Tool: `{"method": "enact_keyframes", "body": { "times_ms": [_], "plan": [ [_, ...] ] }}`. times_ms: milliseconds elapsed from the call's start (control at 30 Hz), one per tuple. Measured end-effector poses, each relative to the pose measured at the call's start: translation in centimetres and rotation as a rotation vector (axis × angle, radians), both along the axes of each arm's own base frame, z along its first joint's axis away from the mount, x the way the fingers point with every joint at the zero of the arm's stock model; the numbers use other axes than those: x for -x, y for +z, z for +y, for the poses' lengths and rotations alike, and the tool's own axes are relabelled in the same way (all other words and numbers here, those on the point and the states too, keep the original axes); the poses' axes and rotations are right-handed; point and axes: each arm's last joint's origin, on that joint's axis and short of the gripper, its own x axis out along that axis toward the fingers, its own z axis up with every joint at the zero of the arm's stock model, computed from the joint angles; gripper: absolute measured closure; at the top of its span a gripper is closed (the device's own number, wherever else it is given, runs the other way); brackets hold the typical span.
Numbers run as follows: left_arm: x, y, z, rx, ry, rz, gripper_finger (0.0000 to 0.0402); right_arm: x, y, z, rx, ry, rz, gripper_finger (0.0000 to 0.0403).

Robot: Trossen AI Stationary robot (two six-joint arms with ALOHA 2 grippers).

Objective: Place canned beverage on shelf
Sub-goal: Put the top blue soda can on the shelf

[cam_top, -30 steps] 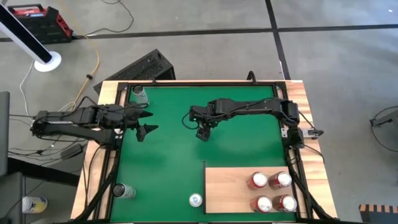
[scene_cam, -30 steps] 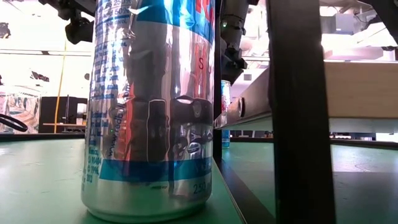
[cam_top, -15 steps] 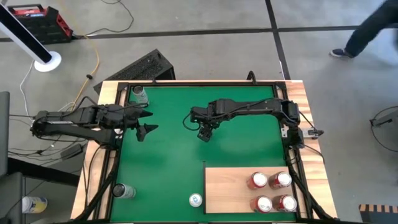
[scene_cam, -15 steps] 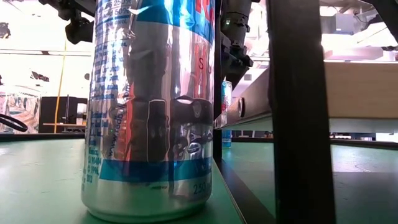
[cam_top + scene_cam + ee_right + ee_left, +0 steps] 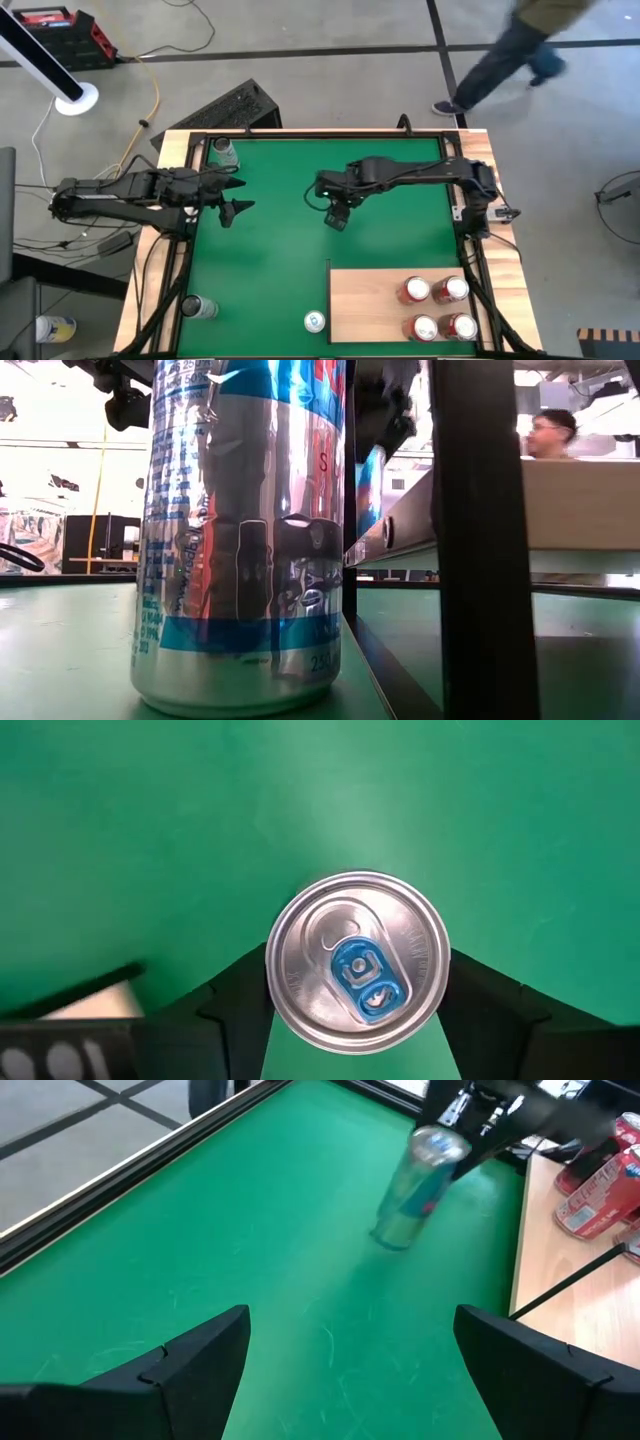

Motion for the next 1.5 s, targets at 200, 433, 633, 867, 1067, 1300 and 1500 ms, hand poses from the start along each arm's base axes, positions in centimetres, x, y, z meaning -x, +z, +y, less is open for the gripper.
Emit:
{"method": "enact_keyframes", "body": {
  "times_ms": [200, 433, 633, 867, 1067, 1300, 1500],
  "plan": [
    [0.0, 0.0, 0.1, -0.012, 0.024, -0.001, 0.0068, 3.1, 3.4, 3.2, -0.013, 0.075, -0.031, 0.0145],
    [0.0, 0.1, 0.2, -0.05, 0.054, 0.003, 0.0068, 6.1, 5.7, 7.6, -0.085, 0.111, -0.069, 0.0145],
    [0.0, 0.3, 0.4, -0.149, 0.1, 0.011, 0.0068, 7.3, 5.9, 11.4, -0.148, 0.141, -0.063, 0.0145],
    [-0.2, 1.2, 0.6, -0.288, 0.119, -0.027, 0.0068, 8.7, 5.9, 15.7, -0.225, 0.134, -0.079, 0.0145],
    [-0.3, 1.6, 0.6, -0.34, 0.103, -0.047, 0.0068, 10.5, 6.0, 19.1, -0.279, 0.1, -0.09, 0.0145],
    [-0.4, 1.6, 0.6, -0.364, 0.094, -0.039, 0.0068, 11.6, 6.3, 21.7, -0.314, 0.064, -0.181, 0.0145],
    [-0.5, 1.5, 0.6, -0.284, 0.124, -0.07, 0.0068, 12.3, 6.6, 23.2, -0.36, 0.083, -0.212, 0.0145]
  ]
}}
